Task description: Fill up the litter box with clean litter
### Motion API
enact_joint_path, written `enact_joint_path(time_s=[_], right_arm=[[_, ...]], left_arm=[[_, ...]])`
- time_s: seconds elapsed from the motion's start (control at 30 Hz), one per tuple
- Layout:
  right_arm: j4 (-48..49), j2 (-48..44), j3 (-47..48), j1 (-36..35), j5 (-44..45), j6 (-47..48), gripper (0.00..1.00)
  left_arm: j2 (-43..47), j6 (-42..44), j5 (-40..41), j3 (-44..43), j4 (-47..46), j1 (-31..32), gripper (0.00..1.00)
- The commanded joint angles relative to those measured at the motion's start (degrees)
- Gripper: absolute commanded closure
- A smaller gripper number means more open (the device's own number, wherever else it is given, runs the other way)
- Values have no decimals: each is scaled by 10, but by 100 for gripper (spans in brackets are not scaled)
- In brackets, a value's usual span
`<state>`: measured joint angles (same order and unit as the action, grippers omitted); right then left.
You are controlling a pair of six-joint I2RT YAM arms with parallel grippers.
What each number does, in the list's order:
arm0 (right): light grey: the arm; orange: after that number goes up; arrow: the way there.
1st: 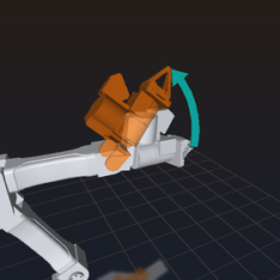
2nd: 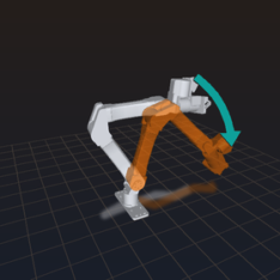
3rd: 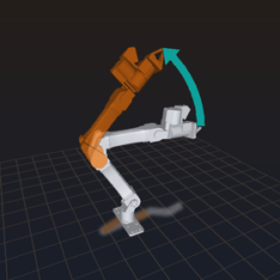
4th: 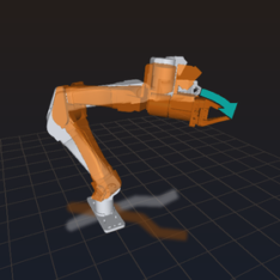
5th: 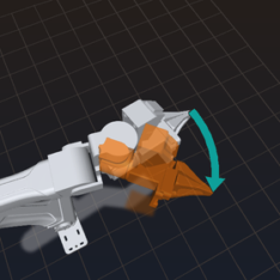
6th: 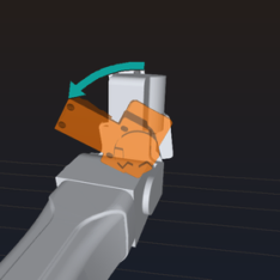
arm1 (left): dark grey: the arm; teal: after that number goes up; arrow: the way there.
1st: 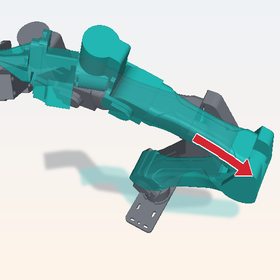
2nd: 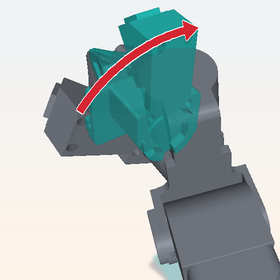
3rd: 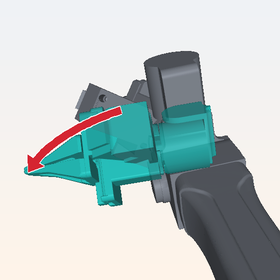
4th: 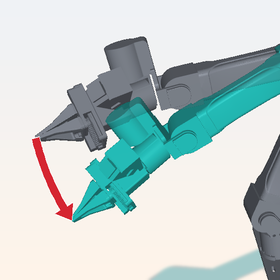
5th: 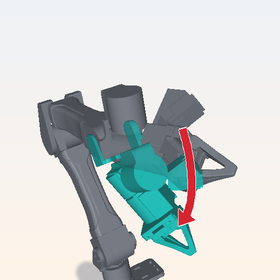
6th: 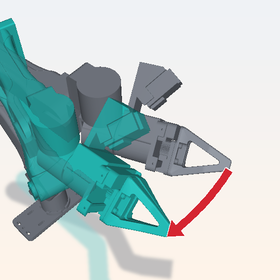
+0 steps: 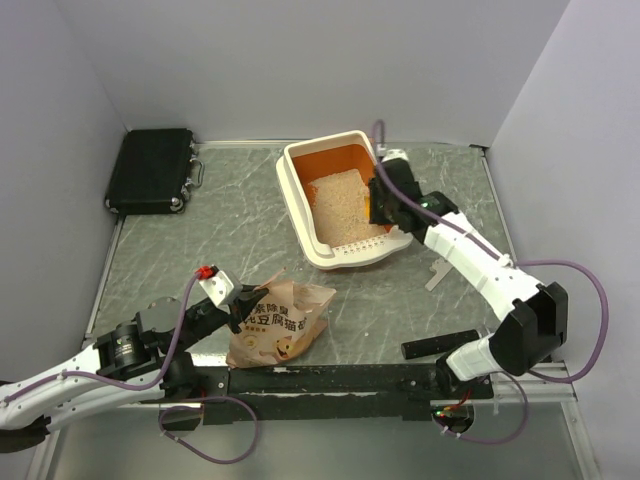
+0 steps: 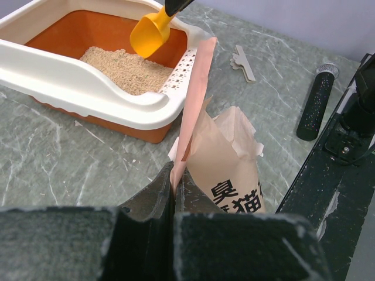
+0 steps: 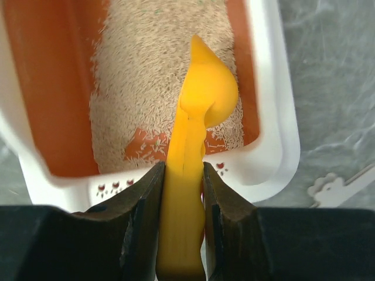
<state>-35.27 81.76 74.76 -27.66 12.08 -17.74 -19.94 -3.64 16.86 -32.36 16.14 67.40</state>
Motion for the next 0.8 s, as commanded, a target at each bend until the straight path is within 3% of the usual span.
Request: enact_joint_path(time_s=[0.0, 0.13, 0.27, 0.5, 0.63, 0.77], right_arm=[[-30, -19, 38, -74, 139, 100, 100], [-39, -26, 42, -78, 121, 87, 100], [10, -108, 17, -73, 108, 81, 100], [-31, -169, 48, -56, 124, 71, 100], [-44, -225, 21, -56, 40, 57, 100], [-32, -252, -15, -55, -180, 36, 100]], left_arm=[[3, 4, 17, -20, -38, -4, 99], [3, 1, 19, -21, -36, -3, 99], [1, 1, 19, -21, -36, -4, 99], [1, 2, 24, -21, -36, -4, 99], [10, 2, 30, -21, -35, -3, 99], [17, 3, 9, -21, -39, -4, 99]])
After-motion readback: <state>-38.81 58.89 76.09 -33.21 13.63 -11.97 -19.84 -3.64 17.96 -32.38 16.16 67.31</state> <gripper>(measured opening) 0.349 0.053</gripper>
